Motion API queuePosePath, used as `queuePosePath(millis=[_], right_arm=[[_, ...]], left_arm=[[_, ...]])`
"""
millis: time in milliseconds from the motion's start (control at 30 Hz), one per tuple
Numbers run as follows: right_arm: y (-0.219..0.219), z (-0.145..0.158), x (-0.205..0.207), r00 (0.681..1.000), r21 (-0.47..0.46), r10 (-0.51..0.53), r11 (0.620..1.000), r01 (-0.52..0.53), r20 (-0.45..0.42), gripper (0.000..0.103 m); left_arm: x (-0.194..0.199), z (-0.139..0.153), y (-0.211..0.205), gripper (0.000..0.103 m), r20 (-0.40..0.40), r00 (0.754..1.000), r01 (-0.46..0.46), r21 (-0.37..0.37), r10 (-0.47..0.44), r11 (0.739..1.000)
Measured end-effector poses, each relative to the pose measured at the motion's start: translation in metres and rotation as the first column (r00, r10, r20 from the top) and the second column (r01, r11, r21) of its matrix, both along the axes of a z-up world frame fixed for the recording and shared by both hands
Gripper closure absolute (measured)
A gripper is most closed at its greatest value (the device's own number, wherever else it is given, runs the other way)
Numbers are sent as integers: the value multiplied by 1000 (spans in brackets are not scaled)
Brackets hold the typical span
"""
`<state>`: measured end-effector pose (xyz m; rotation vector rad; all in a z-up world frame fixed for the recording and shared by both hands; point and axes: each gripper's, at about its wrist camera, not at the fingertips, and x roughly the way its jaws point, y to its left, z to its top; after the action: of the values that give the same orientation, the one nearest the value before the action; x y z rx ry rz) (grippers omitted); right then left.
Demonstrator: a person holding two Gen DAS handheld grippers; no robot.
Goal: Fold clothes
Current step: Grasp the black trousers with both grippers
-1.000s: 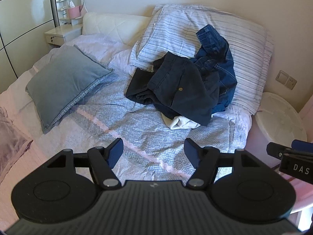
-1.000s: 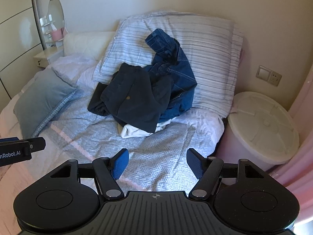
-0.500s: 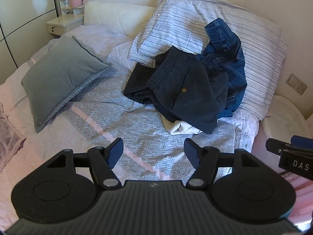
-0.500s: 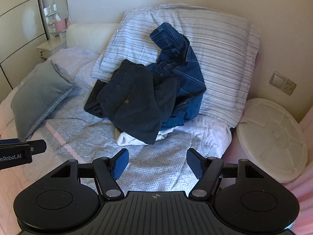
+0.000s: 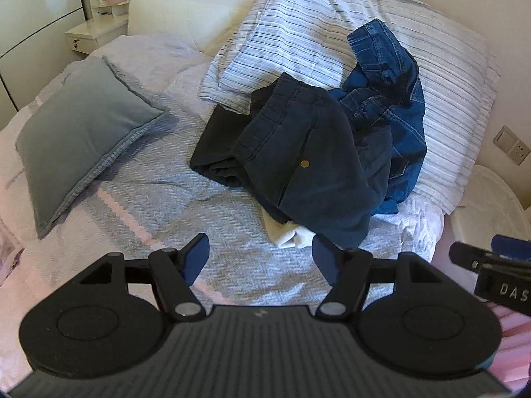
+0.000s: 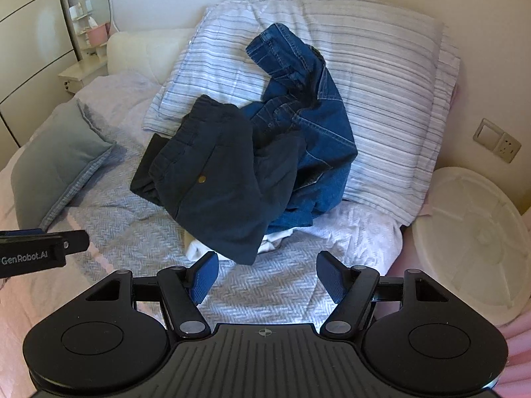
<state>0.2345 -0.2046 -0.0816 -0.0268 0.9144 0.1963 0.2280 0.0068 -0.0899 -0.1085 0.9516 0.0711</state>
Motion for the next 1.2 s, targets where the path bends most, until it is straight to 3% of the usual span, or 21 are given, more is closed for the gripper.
queuePosePath(millis=[500,900,1200], right_arm=[[7,-33,65,996,18,40,999,-39,-77,34],[8,-85,131,990,37,39,999,-35,-137,34],[3,-123,176,981,76,-10,997,25,-192,34]], left_arm=[[64,-43,13,38,-77,997,-30,-58,25,998],[120,-89,28,38,-157,986,-66,-101,50,993],[159,-133,40,38,-214,973,-115,-119,88,986]])
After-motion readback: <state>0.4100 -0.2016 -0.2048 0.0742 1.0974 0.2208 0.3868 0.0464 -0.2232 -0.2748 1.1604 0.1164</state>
